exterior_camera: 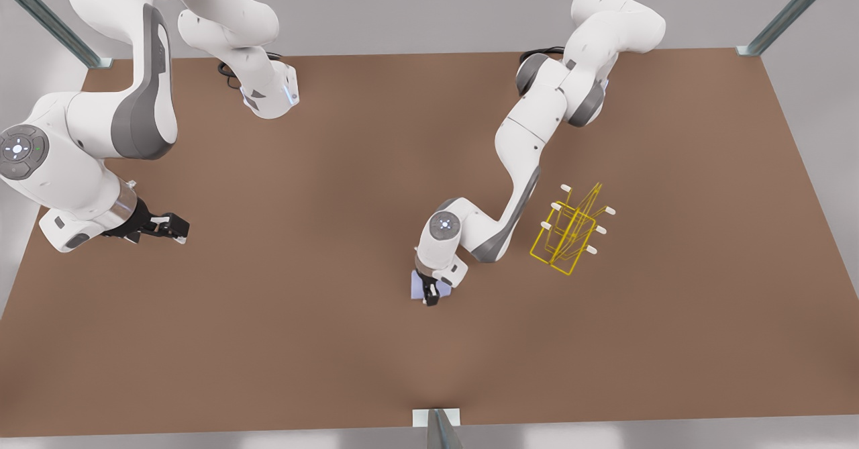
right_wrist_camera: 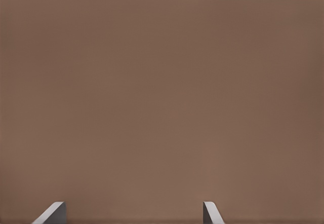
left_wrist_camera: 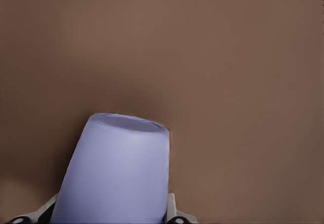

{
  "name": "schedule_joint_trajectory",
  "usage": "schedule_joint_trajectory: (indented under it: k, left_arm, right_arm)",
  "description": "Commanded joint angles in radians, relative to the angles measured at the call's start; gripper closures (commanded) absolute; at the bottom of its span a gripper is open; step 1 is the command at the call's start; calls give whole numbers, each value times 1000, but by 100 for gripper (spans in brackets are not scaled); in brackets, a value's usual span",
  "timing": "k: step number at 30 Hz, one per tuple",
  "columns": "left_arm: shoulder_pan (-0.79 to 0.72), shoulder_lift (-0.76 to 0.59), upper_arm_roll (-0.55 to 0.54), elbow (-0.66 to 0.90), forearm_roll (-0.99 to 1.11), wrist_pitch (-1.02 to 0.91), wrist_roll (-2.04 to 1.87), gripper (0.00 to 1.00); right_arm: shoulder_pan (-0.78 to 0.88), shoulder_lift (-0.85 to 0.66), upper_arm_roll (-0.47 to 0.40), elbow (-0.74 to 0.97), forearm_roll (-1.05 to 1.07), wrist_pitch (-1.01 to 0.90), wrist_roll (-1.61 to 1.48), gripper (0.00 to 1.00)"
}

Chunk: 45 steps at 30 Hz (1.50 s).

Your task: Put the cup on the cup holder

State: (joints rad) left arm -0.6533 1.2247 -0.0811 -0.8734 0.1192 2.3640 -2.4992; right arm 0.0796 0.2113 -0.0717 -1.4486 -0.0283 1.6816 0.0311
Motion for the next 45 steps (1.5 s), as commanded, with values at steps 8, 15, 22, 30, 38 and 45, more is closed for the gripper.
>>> schedule_joint_trajectory:
  k: [8,15,22,30,38,45]
  left_arm:
    - [9,-113,-20,-4,-1,-146,51,16]
    - [12,-264,-3,-9,140,-610,97,13]
    - [-100,-317,-6,-10,522,-1147,209,13]
    - [-166,-306,-5,-286,1044,-1652,517,13]
    - [-186,-234,-6,-305,1189,-1700,565,13]
    - [-150,-200,-5,-320,1194,-1634,462,13]
  right_arm:
    - [-12,2,-2,-3,1,-8,-2,0]
    - [-12,19,1,24,36,-10,35,0]
    - [-12,25,1,33,34,-22,36,0]
    - [-20,27,0,39,36,-37,33,0]
    - [-20,27,0,43,28,-39,33,0]
    - [-20,27,0,43,31,-66,35,0]
